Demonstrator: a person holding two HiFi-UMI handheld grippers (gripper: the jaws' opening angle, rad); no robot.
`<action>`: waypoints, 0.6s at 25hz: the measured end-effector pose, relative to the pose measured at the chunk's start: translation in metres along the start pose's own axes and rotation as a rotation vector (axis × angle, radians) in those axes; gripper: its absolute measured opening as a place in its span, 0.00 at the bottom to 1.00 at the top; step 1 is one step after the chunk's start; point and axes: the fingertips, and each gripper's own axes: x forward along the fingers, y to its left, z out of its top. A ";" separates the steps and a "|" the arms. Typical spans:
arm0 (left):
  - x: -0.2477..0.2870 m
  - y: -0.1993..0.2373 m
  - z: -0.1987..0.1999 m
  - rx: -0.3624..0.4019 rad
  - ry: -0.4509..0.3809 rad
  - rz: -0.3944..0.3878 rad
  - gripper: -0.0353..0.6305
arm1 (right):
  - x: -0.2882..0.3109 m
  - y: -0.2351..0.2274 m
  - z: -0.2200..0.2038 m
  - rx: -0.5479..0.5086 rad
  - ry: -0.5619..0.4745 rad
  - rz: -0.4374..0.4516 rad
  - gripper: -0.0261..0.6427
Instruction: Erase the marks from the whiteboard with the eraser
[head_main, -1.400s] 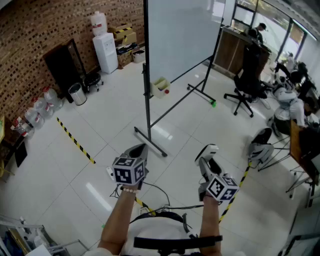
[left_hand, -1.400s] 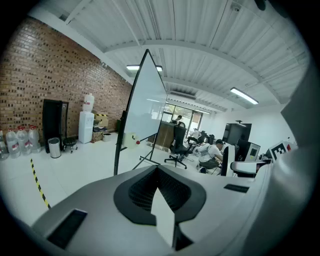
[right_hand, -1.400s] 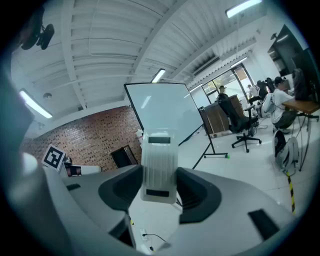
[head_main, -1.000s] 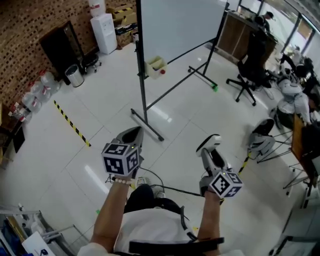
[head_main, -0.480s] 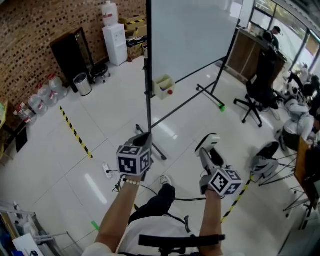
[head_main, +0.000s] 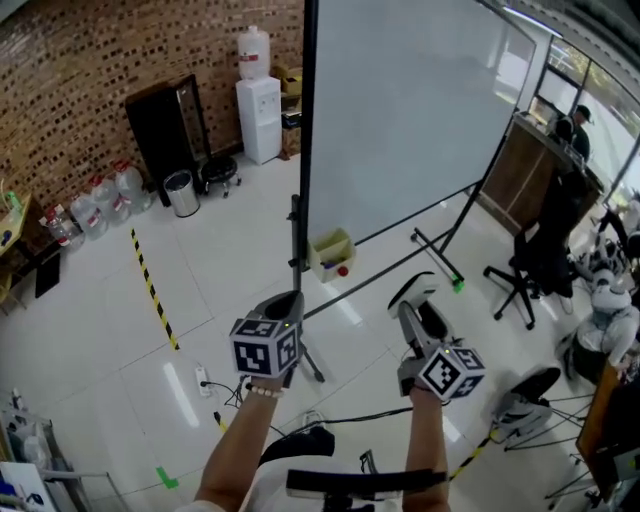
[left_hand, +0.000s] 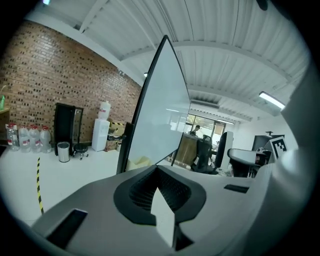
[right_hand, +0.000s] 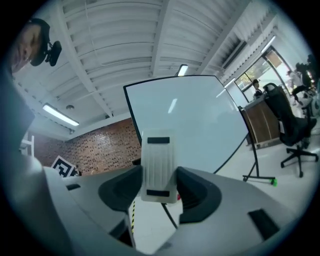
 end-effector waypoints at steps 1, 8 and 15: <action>0.009 0.002 0.013 -0.003 -0.016 0.007 0.03 | 0.016 0.001 0.015 -0.037 -0.001 0.027 0.40; 0.058 -0.006 0.078 0.059 -0.085 0.038 0.03 | 0.081 0.011 0.093 -0.334 0.047 0.105 0.40; 0.088 -0.025 0.131 0.058 -0.167 0.129 0.03 | 0.136 0.006 0.140 -0.290 0.071 0.243 0.40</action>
